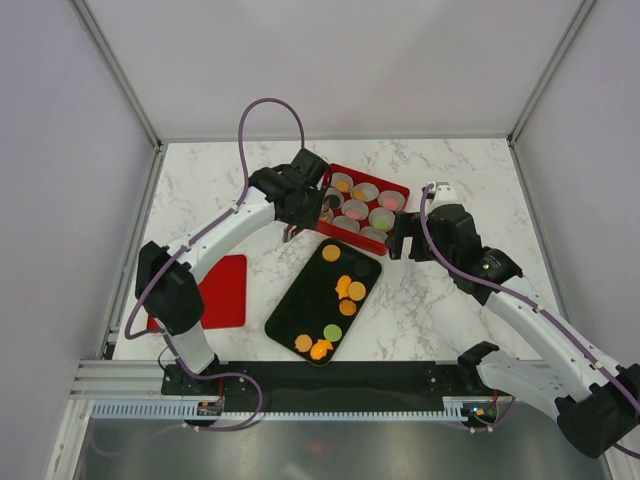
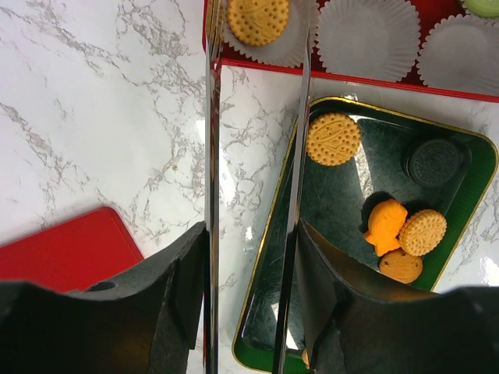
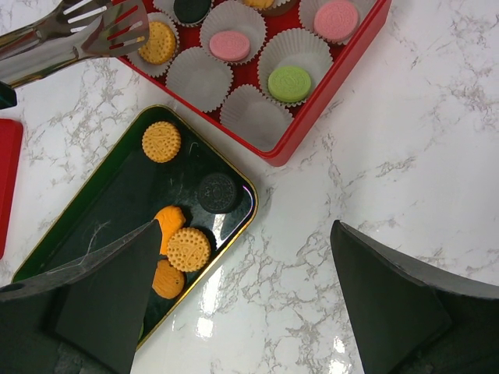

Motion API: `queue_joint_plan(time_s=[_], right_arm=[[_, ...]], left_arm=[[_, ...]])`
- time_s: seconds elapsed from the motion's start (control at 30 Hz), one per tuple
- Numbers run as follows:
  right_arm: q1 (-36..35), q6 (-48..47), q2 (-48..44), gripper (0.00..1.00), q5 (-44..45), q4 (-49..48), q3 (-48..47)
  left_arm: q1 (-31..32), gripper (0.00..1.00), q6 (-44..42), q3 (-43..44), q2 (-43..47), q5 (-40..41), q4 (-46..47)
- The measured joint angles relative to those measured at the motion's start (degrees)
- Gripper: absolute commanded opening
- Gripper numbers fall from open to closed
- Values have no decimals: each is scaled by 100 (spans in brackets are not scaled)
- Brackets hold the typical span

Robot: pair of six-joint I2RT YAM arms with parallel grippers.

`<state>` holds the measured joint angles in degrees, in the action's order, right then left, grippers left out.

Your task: Pack the cookies

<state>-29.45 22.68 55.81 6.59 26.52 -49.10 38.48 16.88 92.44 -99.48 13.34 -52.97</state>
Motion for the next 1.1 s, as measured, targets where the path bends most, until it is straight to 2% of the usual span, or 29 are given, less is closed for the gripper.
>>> queue_joint_plan(time_s=[0.37,0.57,0.8,0.93,1.1], right_arm=[[0,0,4,98,122,2,0],[4,0,96,98,125,4,0],[37,0,114,98,129,11,0],[44,0,114,98,129,24,0],[48,0,114,98,127,28,0]], left_arm=[[0,53,-11,-52,133,-13,-4],[101,53,-7,-295,870,-98,-24],[866,53,131,-1139,1720,-173,-48],[1353,54,393,-1663,1738,-162,-70],[1523,56,608,-1912,1672,-87,-61]])
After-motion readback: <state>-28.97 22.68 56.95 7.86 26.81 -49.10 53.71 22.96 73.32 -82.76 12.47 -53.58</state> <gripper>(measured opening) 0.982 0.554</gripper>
